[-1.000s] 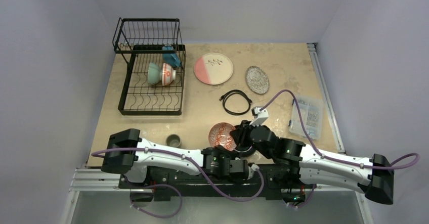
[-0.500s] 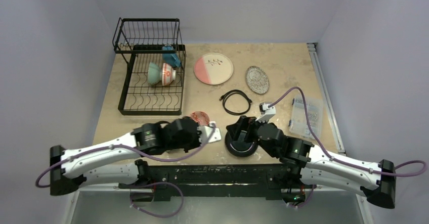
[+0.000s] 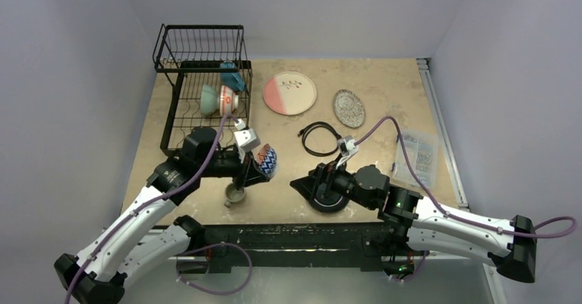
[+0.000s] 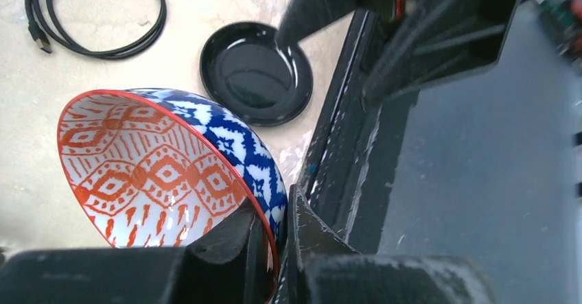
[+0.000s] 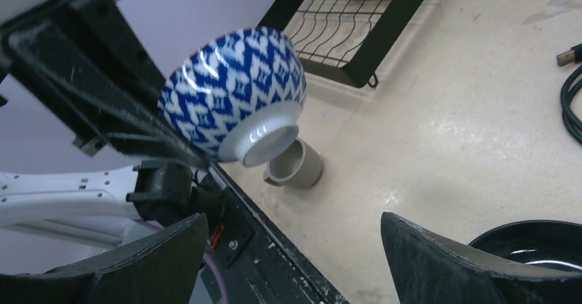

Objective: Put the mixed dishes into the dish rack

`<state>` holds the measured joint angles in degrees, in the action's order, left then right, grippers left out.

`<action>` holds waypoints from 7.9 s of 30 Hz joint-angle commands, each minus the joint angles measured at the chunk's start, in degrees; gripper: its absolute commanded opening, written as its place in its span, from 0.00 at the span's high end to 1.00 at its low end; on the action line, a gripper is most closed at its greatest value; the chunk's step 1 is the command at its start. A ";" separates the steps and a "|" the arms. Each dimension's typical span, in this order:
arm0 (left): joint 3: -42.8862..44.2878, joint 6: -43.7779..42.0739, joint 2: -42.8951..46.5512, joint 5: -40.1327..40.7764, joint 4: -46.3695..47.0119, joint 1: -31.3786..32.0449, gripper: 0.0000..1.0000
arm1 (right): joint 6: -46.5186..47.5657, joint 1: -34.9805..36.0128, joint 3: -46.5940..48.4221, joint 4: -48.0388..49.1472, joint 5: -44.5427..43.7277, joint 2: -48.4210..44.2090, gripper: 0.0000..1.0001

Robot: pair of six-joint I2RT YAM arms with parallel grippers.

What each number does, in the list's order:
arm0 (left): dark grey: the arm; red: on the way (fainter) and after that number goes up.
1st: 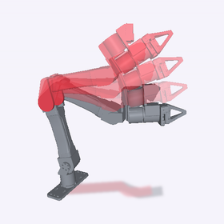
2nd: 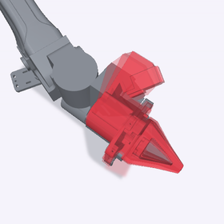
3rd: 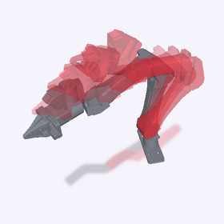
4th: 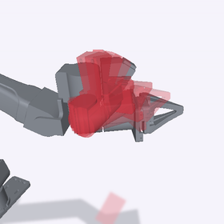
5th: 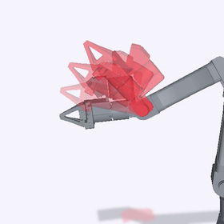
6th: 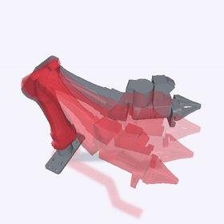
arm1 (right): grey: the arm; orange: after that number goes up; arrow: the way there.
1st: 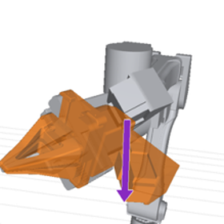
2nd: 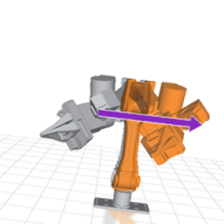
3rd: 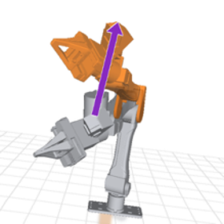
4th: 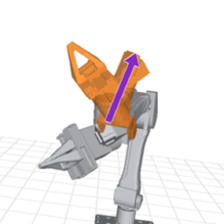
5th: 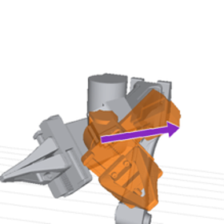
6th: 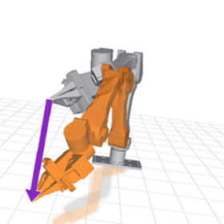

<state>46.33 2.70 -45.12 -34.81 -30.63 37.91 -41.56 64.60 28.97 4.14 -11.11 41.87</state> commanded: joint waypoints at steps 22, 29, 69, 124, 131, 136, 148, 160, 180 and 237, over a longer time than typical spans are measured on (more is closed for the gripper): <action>9.40 19.61 -10.83 -12.74 8.90 -44.18 1.00 | 6.93 -0.44 3.74 -0.56 3.79 4.49 0.01; 14.41 23.28 -27.79 -11.16 13.65 -47.36 1.00 | 8.33 -0.53 5.48 -2.99 2.55 4.39 0.01; 14.78 34.64 -51.73 -21.66 24.09 -43.62 1.00 | 6.32 -0.79 5.27 -0.08 4.87 9.75 0.01; 6.54 55.49 -54.86 -31.20 48.45 -42.86 1.00 | 7.81 -1.04 13.98 -2.76 7.24 18.62 0.01; 5.96 54.56 -52.82 -31.01 47.18 -42.92 1.00 | 8.79 -1.49 17.52 -4.02 8.55 22.24 0.01; 5.99 53.39 -54.89 -29.76 44.47 -42.72 1.00 | 9.08 -1.94 18.14 -3.76 8.60 23.28 0.01; 7.95 46.86 -56.63 -25.03 31.97 -44.42 0.95 | 10.25 -4.13 20.09 -3.68 10.78 25.74 0.01; 12.13 35.76 -52.59 -19.04 17.49 -44.23 0.55 | 10.04 -6.32 16.99 -0.57 12.30 25.06 0.01; 12.02 21.06 -25.46 3.56 -5.85 -42.77 0.15 | 10.61 -7.52 11.42 -0.76 9.27 18.25 0.01; 14.62 42.16 29.89 58.39 -41.46 17.37 0.23 | -7.54 11.31 51.82 -20.80 -16.88 70.07 0.32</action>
<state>60.69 45.84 -17.06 25.12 -71.48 55.18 -49.69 73.03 75.44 -12.27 -22.96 110.87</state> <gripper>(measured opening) 0.769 0.705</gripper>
